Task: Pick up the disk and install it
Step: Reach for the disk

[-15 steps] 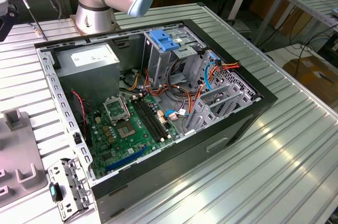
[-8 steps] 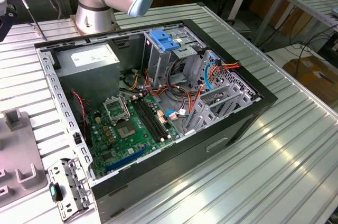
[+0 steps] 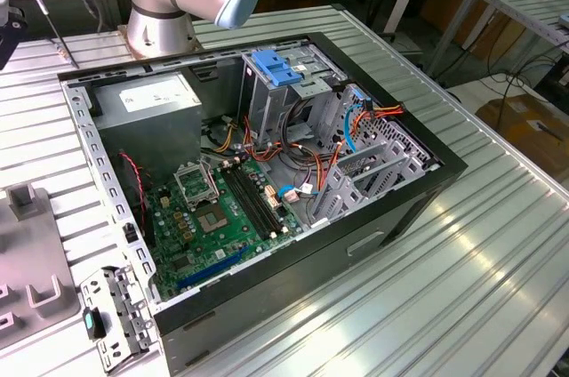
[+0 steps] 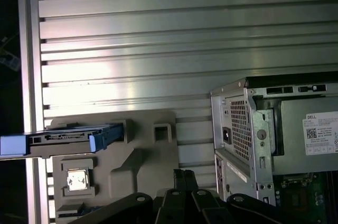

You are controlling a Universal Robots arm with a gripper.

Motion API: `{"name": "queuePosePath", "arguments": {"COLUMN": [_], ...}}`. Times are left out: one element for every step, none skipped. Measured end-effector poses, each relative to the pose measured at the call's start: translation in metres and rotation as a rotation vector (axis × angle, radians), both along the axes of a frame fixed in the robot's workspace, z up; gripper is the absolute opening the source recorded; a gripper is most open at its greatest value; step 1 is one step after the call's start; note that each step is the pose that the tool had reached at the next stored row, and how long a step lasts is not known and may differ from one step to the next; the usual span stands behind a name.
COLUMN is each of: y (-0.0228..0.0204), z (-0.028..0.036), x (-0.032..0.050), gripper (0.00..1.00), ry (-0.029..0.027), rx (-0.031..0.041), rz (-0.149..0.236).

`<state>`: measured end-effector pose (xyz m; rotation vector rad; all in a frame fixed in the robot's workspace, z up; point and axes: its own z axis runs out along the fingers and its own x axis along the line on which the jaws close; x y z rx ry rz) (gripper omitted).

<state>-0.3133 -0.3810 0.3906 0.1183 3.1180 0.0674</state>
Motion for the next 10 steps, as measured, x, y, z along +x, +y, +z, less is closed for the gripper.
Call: {"name": "queuePosePath", "arguments": {"y": [0.0,0.0,0.0,0.0,0.0,0.0,0.0,0.0,0.0,0.0], "z": [0.0,0.0,0.0,0.0,0.0,0.0,0.0,0.0,0.0,0.0], "x": [-0.0009,-0.0023,-0.0034,-0.0043,-0.0052,-0.0061,-0.0067,-0.0075,-0.0088,-0.0097], "gripper": [0.11,0.11,0.11,0.11,0.11,0.11,0.11,0.11,0.11,0.11], "ry": [0.0,0.0,0.0,-0.0001,-0.0001,0.0,0.0,0.0,0.0,0.0], "rx": [0.0,0.0,0.0,0.0,0.0,0.0,0.0,0.0,0.0,0.0], "rz": [0.0,0.0,0.0,0.0,0.0,0.0,0.0,0.0,0.0,0.0]}}
